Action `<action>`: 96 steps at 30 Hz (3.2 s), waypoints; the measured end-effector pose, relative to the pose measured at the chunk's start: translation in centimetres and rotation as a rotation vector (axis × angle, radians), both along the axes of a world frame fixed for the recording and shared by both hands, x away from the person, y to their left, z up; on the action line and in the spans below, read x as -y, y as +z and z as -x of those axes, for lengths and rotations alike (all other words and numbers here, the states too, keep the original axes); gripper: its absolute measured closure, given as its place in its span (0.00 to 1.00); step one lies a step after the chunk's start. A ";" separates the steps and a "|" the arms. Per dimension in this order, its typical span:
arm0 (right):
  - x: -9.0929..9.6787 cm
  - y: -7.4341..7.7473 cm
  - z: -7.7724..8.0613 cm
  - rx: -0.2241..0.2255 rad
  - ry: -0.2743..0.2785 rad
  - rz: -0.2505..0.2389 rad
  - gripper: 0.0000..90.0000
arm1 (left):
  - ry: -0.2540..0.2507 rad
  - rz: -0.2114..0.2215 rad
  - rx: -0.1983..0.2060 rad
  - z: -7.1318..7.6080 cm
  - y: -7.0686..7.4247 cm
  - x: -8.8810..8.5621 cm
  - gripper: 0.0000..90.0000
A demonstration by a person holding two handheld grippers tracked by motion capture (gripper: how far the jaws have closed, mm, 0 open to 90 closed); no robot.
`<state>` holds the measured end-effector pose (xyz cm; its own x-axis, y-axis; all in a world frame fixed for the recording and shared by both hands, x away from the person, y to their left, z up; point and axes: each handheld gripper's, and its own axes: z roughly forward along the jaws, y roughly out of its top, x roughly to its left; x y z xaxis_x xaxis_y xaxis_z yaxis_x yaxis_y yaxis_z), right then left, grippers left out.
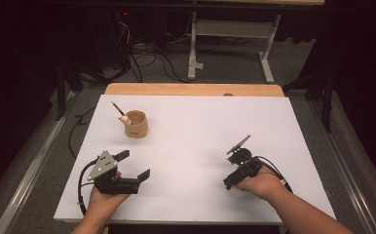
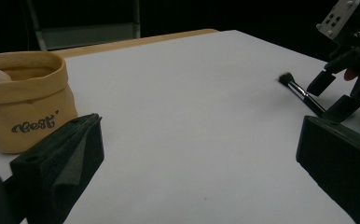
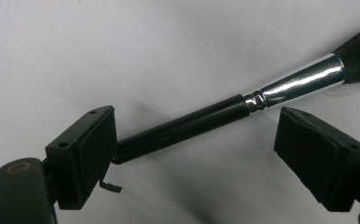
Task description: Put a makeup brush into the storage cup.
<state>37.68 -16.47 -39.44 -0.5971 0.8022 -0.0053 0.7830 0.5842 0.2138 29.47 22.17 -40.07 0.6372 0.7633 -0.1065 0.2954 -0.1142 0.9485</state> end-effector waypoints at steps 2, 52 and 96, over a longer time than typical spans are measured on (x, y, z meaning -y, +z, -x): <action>0.0 -0.2 -0.1 -0.001 -0.012 -0.002 0.18 | -0.001 -0.001 -0.002 0.0 0.0 0.0 0.02; 0.2 0.0 0.3 -0.002 0.063 0.057 0.89 | 0.003 -0.008 0.009 0.1 0.1 -0.1 0.02; 3.2 1.7 -1.1 0.050 0.021 0.107 0.91 | 0.008 -0.014 0.009 0.1 0.1 -0.2 0.03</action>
<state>38.79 -19.63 -37.75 -0.6102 0.7830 -0.1205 0.7604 0.6216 0.1883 29.41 22.37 -39.97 0.6323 0.7695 -0.0899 0.2874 -0.1253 0.9496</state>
